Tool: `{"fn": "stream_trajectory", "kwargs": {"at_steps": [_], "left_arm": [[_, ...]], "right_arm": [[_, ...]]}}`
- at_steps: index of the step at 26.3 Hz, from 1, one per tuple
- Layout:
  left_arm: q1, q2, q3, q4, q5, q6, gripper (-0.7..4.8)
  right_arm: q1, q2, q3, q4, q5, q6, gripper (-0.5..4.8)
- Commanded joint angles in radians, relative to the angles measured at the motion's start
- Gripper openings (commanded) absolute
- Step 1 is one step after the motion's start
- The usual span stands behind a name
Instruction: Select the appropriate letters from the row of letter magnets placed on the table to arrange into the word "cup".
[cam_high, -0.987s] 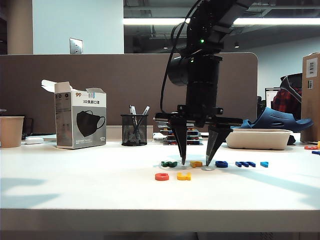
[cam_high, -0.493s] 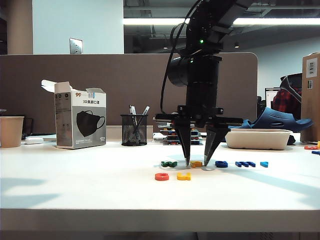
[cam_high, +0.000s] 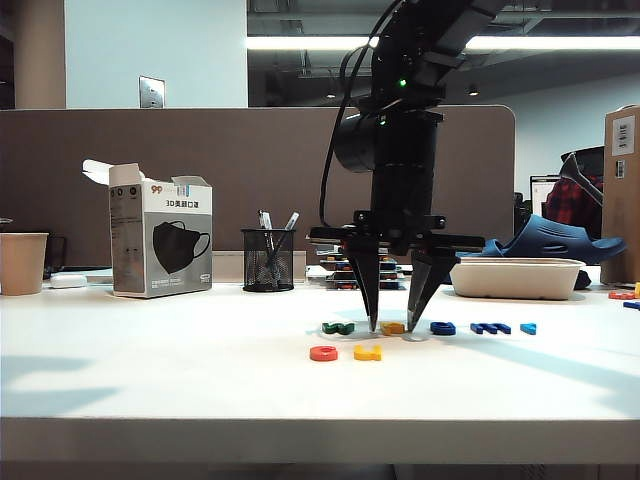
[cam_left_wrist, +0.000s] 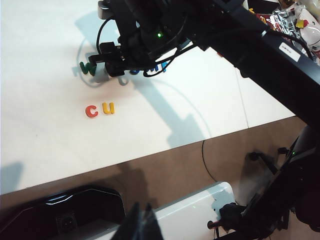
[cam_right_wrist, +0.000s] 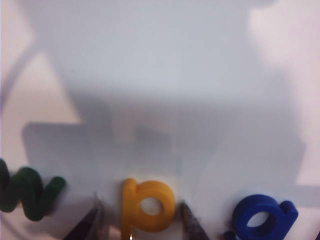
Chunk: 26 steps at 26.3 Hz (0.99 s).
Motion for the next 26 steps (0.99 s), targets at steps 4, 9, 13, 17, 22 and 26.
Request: {"fn": "stream_trajectory", "kwargs": {"at_steps": [4, 9, 13, 17, 22, 26], "left_arm": [[-0.001, -0.002, 0.002, 0.006, 0.001, 0.005, -0.05], [-0.001, -0.002, 0.002, 0.006, 0.001, 0.005, -0.05], [-0.001, -0.002, 0.002, 0.006, 0.001, 0.005, -0.05], [-0.001, -0.002, 0.002, 0.006, 0.001, 0.005, -0.05], [-0.001, -0.002, 0.002, 0.006, 0.001, 0.005, -0.05], [-0.001, -0.002, 0.002, 0.006, 0.001, 0.005, -0.05]], "right_arm": [[0.003, 0.014, -0.006, 0.015, -0.010, -0.002, 1.38], [0.003, 0.014, -0.006, 0.017, -0.011, -0.002, 1.38], [0.003, 0.014, -0.006, 0.017, -0.010, -0.002, 1.39], [0.003, 0.014, -0.006, 0.017, -0.010, -0.002, 1.38], [0.003, 0.014, -0.006, 0.014, -0.010, -0.002, 1.38], [0.003, 0.014, -0.006, 0.013, -0.010, -0.002, 1.02]]}}
